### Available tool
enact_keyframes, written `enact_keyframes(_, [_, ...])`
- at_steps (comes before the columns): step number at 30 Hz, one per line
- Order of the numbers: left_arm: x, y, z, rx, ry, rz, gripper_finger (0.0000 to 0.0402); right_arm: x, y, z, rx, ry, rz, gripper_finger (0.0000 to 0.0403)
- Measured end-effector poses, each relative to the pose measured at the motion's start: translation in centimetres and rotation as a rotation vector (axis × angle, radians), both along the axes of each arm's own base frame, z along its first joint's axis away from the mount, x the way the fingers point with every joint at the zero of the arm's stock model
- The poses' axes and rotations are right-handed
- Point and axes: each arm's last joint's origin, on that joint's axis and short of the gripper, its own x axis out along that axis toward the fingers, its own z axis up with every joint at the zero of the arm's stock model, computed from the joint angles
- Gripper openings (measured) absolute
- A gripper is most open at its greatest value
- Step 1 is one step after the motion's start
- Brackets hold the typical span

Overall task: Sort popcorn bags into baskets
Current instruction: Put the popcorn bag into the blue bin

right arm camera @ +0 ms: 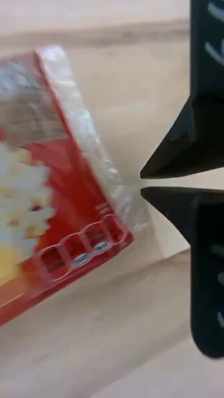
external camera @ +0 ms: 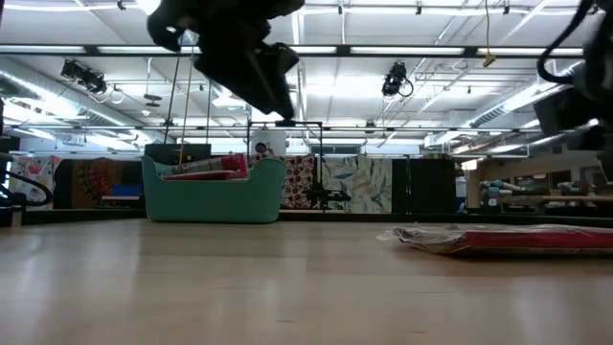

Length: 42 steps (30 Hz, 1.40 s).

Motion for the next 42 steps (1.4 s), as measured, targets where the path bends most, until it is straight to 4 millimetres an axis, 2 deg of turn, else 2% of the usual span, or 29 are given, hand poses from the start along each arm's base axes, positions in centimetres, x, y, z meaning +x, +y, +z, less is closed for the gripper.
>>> enact_keyframes(5, [1.3,-0.7,-1.4,0.049,-0.037,-0.038,0.0178,-0.9,0.2,-1.0,-0.005,-0.023,-0.008,0.0075])
enact_keyframes(11, [2.8,-0.8,-3.8,0.062,-0.03,-0.039,0.0178,-1.2,0.9,-1.1,-0.071,-0.127,-0.003,0.0114])
enact_keyframes(18, [3.7,-1.1,-5.9,0.077,-0.015,-0.064,0.0178,-0.2,2.2,-0.9,-0.046,-0.297,0.053,0.0119])
enact_keyframes(23, [4.0,-0.8,-7.4,0.082,0.03,-0.055,0.0178,0.5,2.3,-0.7,-0.089,-0.403,0.106,0.0119])
enact_keyframes(30, [4.0,-0.9,-7.8,0.087,0.041,-0.078,0.0178,1.0,2.7,0.0,-0.103,-0.412,0.186,0.0117])
enact_keyframes(35, [4.0,-1.0,-7.8,0.072,0.044,-0.126,0.0178,1.8,3.3,0.8,-0.132,-0.465,0.308,0.0117])
enact_keyframes(37, [3.9,-1.5,-7.8,0.093,0.042,-0.17,0.0178,2.0,3.4,1.0,-0.153,-0.501,0.324,0.0117])
enact_keyframes(42, [3.6,-4.2,-8.0,0.214,0.005,-0.32,0.0178,2.0,3.0,0.8,-0.232,-0.579,0.218,0.0117])
